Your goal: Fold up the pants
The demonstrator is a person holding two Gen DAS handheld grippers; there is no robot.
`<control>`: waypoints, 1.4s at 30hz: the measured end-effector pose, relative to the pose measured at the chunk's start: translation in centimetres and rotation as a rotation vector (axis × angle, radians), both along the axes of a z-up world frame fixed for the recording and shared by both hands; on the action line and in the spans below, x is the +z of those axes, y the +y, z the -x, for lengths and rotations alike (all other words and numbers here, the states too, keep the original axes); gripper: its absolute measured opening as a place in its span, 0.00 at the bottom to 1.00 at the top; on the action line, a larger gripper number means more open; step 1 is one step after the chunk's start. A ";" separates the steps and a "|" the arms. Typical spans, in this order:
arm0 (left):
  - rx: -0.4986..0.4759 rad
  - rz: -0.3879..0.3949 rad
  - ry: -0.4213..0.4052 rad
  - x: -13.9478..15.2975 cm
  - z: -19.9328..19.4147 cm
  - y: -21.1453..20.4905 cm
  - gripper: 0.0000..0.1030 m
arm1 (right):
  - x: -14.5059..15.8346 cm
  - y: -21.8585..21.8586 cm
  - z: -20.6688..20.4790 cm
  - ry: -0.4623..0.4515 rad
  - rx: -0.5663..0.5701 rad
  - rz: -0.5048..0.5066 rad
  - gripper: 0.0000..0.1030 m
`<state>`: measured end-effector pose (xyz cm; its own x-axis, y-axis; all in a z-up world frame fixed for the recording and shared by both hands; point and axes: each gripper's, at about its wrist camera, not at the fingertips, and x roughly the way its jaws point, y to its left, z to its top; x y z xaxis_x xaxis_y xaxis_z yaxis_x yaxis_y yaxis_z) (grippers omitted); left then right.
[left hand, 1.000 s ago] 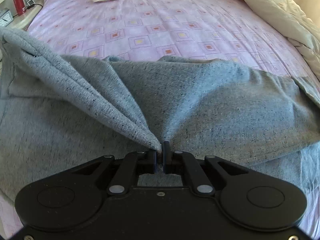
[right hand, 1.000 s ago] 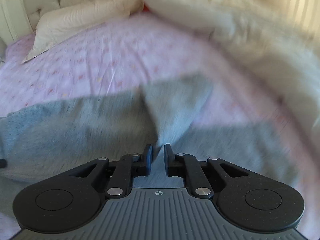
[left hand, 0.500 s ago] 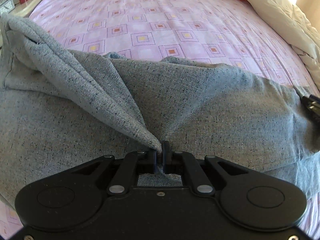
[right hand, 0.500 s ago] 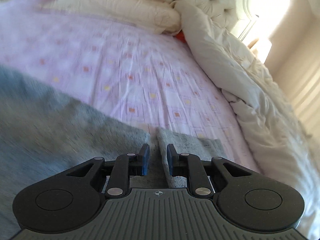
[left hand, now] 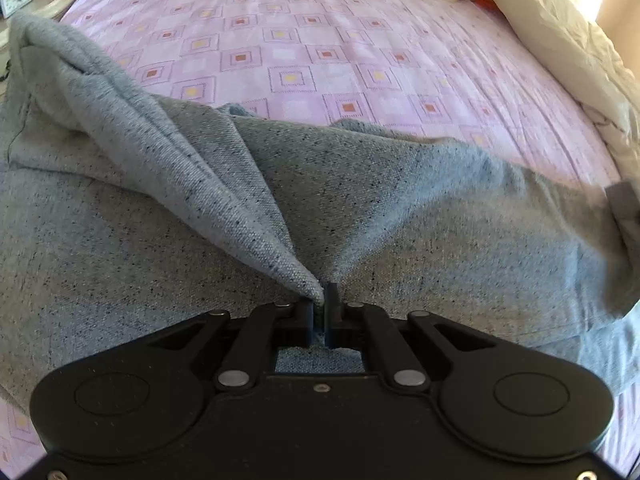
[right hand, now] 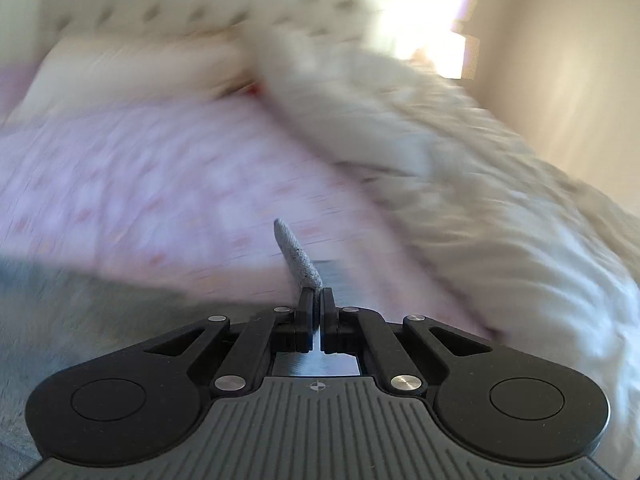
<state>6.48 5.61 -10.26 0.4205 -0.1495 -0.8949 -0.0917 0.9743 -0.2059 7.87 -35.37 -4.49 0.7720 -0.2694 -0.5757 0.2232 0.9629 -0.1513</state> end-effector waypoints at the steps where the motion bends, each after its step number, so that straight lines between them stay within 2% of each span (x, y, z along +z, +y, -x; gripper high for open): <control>1: 0.001 0.000 -0.011 0.4 0.1 0.1 0.05 | 0.5 -1.3 0.9 -0.004 -0.036 -0.021 0.03; 5: -0.014 -0.008 -0.077 2.6 1.0 0.0 0.05 | 0.5 -4.2 4.6 0.021 -0.134 -0.108 0.03; 11: -0.075 -0.041 -0.192 6.0 3.5 -1.3 0.05 | -1.5 -3.9 8.0 0.068 -0.157 -0.076 0.03; 17: -0.130 -0.061 -0.205 6.7 6.0 -1.6 0.05 | -1.9 -4.2 9.1 0.080 -0.192 -0.077 0.03; 23: -0.234 -0.104 -0.188 5.6 8.4 -3.1 0.05 | -2.9 -4.4 10.1 0.110 -0.227 -0.064 0.03; 27: -0.247 -0.100 -0.130 4.2 8.8 -3.4 0.05 | -4.2 -4.8 10.7 0.140 -0.261 -0.084 0.03; 35: -0.274 -0.117 -0.077 2.1 8.3 -4.0 0.06 | -6.5 -5.1 10.5 0.198 -0.303 -0.154 0.03; 37: -0.288 -0.132 -0.075 1.6 8.3 -4.3 0.06 | -5.9 -4.8 10.8 0.164 -0.295 -0.145 0.03; 40: -0.292 -0.142 -0.076 1.2 8.4 -4.3 0.07 | -4.3 -4.3 11.7 0.060 -0.269 -0.101 0.03; 42: -0.293 -0.145 -0.086 1.1 8.7 -4.3 0.08 | -4.7 -4.6 11.4 0.068 -0.261 -0.090 0.03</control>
<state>-2.24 1.27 -9.14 0.4531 -0.1495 -0.8788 0.2087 0.9762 -0.0585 -3.52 -39.95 -9.23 0.6419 -0.3995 -0.6545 0.4576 0.8845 -0.0912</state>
